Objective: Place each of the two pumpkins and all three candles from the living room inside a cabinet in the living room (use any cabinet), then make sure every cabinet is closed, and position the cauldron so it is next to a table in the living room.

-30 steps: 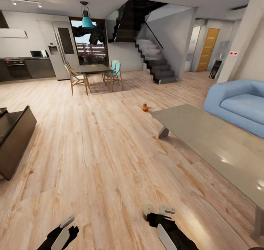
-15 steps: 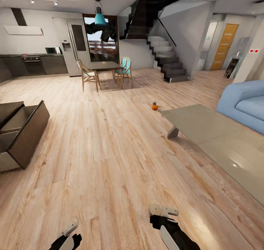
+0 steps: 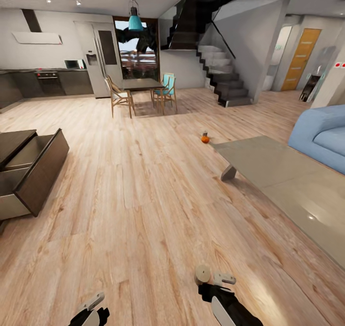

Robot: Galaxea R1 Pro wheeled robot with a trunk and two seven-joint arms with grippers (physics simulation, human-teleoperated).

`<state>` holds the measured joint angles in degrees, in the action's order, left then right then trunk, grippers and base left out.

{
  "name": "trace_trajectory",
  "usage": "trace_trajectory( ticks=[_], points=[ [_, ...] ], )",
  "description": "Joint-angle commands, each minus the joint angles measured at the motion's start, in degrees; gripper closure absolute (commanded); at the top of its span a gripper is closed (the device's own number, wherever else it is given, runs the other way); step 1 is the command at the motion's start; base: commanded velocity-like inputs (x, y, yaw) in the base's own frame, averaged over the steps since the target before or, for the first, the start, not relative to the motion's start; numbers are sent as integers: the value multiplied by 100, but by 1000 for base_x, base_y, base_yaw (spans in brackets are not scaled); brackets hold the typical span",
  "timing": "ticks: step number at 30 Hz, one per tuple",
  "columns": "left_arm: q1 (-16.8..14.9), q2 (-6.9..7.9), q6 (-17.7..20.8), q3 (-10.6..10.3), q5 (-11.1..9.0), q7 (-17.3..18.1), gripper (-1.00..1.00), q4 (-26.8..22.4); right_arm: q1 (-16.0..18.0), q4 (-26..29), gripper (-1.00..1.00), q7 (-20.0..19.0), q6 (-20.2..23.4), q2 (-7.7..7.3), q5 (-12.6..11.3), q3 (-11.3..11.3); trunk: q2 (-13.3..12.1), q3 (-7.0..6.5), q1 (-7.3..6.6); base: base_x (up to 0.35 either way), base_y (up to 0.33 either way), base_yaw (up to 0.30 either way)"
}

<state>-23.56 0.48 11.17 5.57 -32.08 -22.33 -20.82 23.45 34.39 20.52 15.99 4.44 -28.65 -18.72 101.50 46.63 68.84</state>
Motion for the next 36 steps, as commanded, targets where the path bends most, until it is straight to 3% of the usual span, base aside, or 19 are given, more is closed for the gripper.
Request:
trace_trajectory(
  ticks=[1, 16, 36],
  points=[
    [0, -2, -10, 3, -44, -23, -100, -10, 3, 9, -100, 49, 19, -5, -44, -33, 2, 5, -1, 0, -99, 0],
    [0, -175, -91, -12, -21, -17, -100, 34, 2, 0, -100, 41, 27, 9, -35, -43, 2, 5, -1, 0, -91, 0],
    [0, -191, -85, -12, -1, -9, -100, 34, 2, -3, -100, 40, 27, 65, -18, -44, 2, 5, -1, -27, -34, 29]
  ],
)
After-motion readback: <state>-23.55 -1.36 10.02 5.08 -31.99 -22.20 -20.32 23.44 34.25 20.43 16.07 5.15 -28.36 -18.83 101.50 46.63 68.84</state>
